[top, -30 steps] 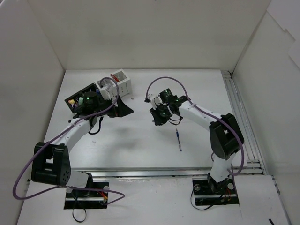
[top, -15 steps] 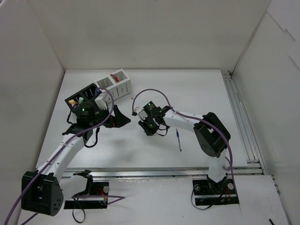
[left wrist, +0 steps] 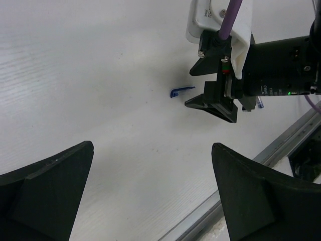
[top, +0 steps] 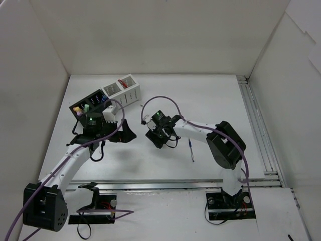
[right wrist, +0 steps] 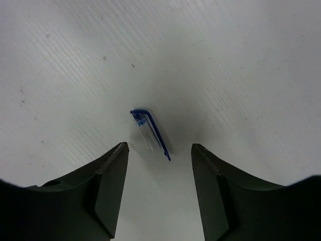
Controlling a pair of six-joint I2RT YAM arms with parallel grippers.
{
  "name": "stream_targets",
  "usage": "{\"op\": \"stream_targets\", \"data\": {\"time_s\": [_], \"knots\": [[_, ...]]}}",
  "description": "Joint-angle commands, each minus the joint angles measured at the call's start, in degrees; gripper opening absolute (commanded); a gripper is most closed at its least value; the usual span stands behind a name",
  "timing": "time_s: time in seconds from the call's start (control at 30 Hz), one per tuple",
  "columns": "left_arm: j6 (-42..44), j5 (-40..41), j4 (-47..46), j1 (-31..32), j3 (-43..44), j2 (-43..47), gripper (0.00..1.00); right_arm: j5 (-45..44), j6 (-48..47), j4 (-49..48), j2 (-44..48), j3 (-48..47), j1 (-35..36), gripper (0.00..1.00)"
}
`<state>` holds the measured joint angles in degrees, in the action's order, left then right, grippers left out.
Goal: Sort the stationery into containers
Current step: Move the pen cap to the center of the board.
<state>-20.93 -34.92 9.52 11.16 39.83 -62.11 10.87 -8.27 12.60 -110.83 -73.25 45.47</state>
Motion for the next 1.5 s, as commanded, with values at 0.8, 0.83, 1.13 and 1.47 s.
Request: {"op": "stream_targets", "data": {"time_s": [0.8,0.83,1.13,1.47], "knots": [[70.39,-16.33,26.59,9.32,48.77,-20.51,1.0,-33.45,34.99,-2.14,53.95,32.64,-6.27,0.98],[72.24,-15.89,28.34,9.32,48.5,-21.29,1.0,-34.16,35.08,-2.14,54.74,33.61,-6.27,0.98],[83.43,-13.71,38.68,12.56,47.63,-32.46,1.0,-33.46,38.94,-0.83,52.04,33.79,-6.8,0.98],[75.16,-8.67,29.86,18.02,42.08,-39.31,0.85,-35.04,42.81,4.36,45.61,30.54,-6.8,0.98]]}}
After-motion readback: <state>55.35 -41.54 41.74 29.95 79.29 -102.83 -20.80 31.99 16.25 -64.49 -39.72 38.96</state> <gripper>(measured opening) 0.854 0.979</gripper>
